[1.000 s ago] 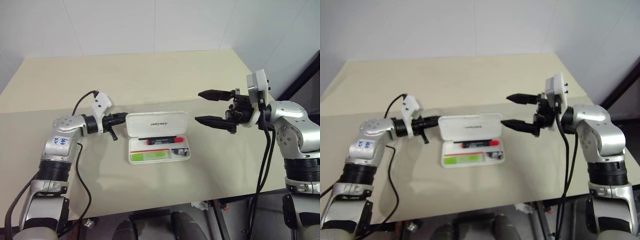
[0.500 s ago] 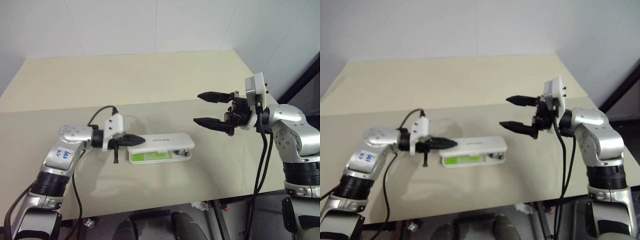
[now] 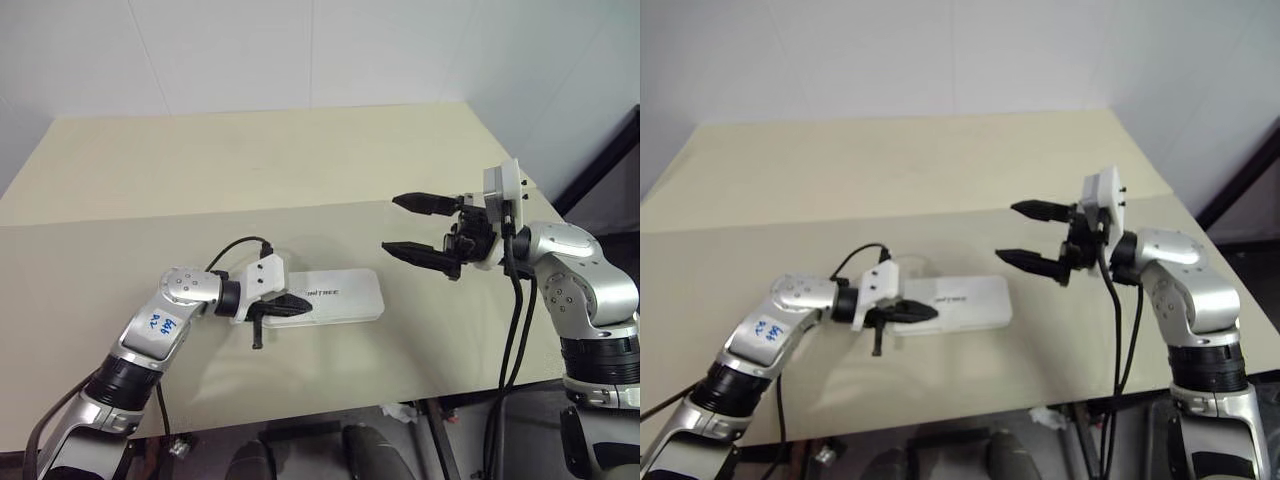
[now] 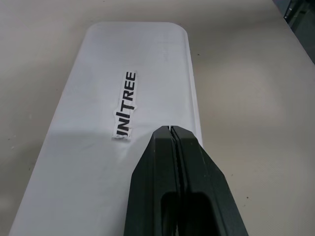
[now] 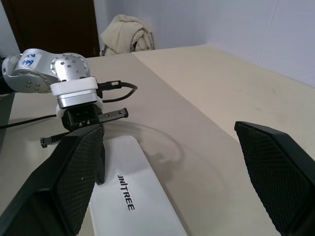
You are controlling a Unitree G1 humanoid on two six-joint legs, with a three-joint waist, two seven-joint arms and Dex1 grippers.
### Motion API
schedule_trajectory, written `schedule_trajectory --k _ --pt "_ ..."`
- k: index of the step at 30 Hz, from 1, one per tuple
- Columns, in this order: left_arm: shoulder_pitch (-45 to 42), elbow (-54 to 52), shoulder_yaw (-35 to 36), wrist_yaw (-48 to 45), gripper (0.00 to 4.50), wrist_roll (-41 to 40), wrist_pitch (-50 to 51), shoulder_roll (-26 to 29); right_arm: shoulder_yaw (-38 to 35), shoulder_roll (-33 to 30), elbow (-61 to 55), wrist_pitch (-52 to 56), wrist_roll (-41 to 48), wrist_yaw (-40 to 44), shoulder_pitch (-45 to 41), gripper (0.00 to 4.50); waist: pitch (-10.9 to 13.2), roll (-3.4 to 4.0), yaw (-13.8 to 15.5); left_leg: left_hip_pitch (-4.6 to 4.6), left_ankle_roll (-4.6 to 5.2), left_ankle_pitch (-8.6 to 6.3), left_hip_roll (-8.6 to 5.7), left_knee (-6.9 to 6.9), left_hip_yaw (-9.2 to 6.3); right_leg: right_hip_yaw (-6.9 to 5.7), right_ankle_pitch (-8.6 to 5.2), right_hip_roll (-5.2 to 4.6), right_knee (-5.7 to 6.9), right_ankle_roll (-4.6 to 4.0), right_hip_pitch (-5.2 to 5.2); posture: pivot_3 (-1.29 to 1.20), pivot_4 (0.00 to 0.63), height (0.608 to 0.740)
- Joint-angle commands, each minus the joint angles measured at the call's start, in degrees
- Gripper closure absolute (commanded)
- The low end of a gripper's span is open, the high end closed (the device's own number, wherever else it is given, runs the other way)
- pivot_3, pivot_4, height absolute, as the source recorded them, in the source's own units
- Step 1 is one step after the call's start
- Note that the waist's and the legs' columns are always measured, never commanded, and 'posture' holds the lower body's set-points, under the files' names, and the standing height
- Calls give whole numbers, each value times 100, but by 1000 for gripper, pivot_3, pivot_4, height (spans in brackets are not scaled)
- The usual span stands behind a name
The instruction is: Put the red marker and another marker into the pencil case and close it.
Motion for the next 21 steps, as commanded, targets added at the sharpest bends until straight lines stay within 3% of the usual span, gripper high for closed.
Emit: schedule_trajectory --k 1,6,8,13,20,21 --pt "-136 35 472 109 4475 -285 12 -49 -208 -41 -248 -63 143 4 33 0 0 0 0 0 0 0 0 -1 -1 0 0 0 0 0 -1 0 150 740" --pt "-277 -123 1567 13 4475 -1132 195 196 -179 -347 -146 7 100 317 145 0 0 0 3 -12 0 0 1 -2 -8 -6 0 1 -3 0 -6 0 150 740" --pt "-253 -171 1905 37 4106 -1307 241 342 -167 -466 -95 -97 8 436 211 0 0 0 3 -13 2 -2 1 -5 -8 -6 -1 0 -9 1 -6 0 150 740" --pt "63 -397 2729 41 2521 -1737 562 895 -198 -570 52 -417 -233 478 271 0 1 1 -11 -16 2 -4 2 -10 -7 -8 -1 0 -18 1 -7 0 150 740" --pt "620 -689 3303 108 151 -1942 563 1219 -170 -665 303 -983 -604 590 305 0 1 0 6 -16 2 -4 2 -7 -7 -9 -1 -1 -21 0 -5 0 150 740" --pt "744 -701 3413 102 27 -1965 546 1260 -170 -689 349 -1023 -642 604 324 0 1 0 3 -16 2 -4 2 -8 -7 -9 -1 -2 -24 0 -5 0 150 740"
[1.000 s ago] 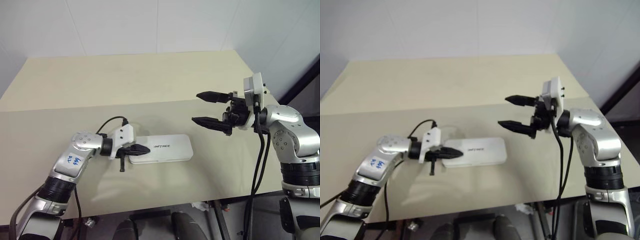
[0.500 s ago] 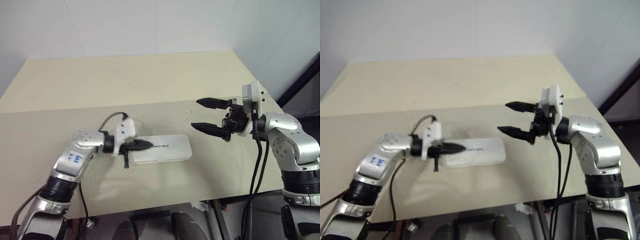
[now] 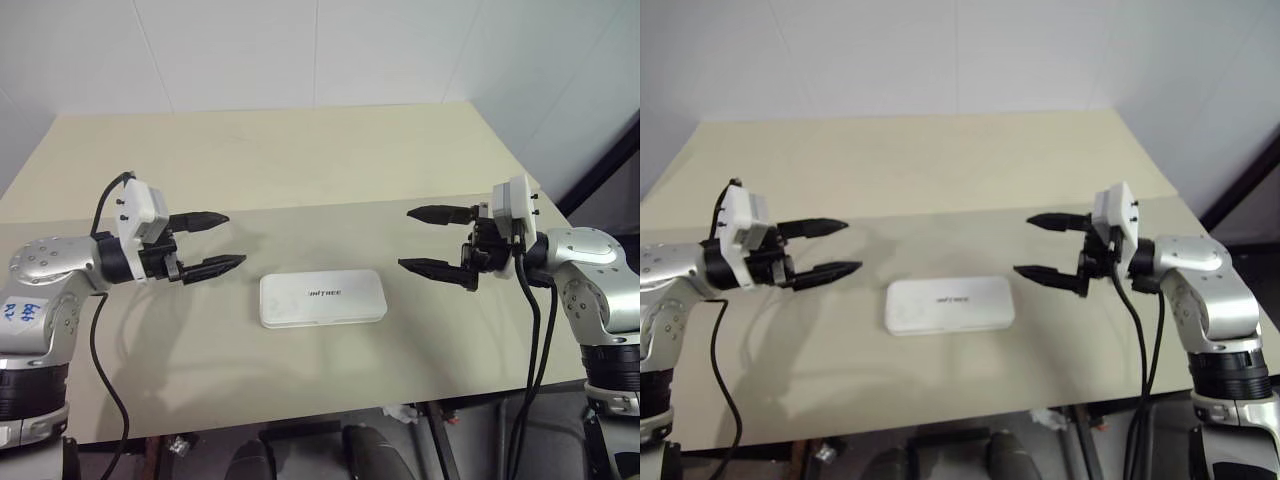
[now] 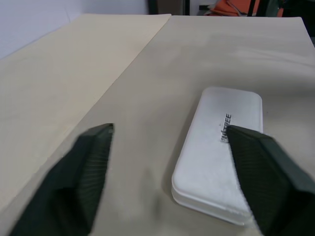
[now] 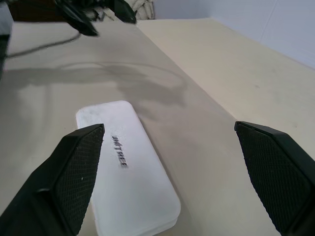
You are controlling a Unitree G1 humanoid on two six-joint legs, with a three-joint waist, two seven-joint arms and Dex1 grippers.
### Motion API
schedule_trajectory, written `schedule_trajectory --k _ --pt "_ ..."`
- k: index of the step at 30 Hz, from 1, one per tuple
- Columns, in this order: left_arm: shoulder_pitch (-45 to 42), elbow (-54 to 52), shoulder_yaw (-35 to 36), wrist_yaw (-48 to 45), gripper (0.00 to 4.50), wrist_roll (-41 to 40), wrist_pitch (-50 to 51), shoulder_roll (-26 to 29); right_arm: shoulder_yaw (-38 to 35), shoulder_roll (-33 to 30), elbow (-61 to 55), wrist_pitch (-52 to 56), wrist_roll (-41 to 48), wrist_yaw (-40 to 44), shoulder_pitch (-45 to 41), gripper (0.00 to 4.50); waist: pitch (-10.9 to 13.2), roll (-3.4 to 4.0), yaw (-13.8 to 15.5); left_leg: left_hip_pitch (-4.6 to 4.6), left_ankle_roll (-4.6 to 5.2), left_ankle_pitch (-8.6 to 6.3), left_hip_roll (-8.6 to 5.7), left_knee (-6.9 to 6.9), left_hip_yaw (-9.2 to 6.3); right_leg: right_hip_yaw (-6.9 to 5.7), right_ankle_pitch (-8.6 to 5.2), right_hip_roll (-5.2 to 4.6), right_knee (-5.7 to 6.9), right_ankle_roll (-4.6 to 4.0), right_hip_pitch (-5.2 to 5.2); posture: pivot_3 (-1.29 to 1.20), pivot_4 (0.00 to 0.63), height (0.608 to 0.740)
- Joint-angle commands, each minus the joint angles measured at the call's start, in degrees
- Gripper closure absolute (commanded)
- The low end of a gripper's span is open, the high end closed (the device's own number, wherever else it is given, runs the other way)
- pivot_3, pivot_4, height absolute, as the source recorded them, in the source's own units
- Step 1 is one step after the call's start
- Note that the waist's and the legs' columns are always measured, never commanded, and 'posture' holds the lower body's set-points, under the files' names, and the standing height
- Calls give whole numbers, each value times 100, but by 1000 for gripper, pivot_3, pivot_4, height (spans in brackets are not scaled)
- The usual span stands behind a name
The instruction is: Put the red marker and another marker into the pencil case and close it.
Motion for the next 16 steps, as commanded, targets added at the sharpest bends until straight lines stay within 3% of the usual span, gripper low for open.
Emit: schedule_trajectory --k 1,4,12,16 --pt "247 -280 488 25 27 -231 -11 186 -192 -198 108 -289 -114 127 54 0 0 0 -5 0 0 0 0 -2 1 0 0 0 -2 0 0 0 150 740" --pt "566 -370 649 -42 27 -345 84 253 -180 -323 378 -526 -267 285 98 0 0 0 -6 0 0 -1 1 -6 1 -1 -1 0 -7 -1 -1 0 150 740" --pt "922 211 341 -129 27 447 -905 419 -96 -534 703 -891 -560 629 157 0 1 1 -7 1 0 -3 0 -5 5 0 -1 -2 -13 -3 0 0 150 740" --pt "1008 237 456 -132 27 444 -982 491 -38 -469 839 -953 -654 625 34 0 1 1 -18 1 0 -3 1 -8 6 0 -2 -3 -14 -5 -1 0 150 740"
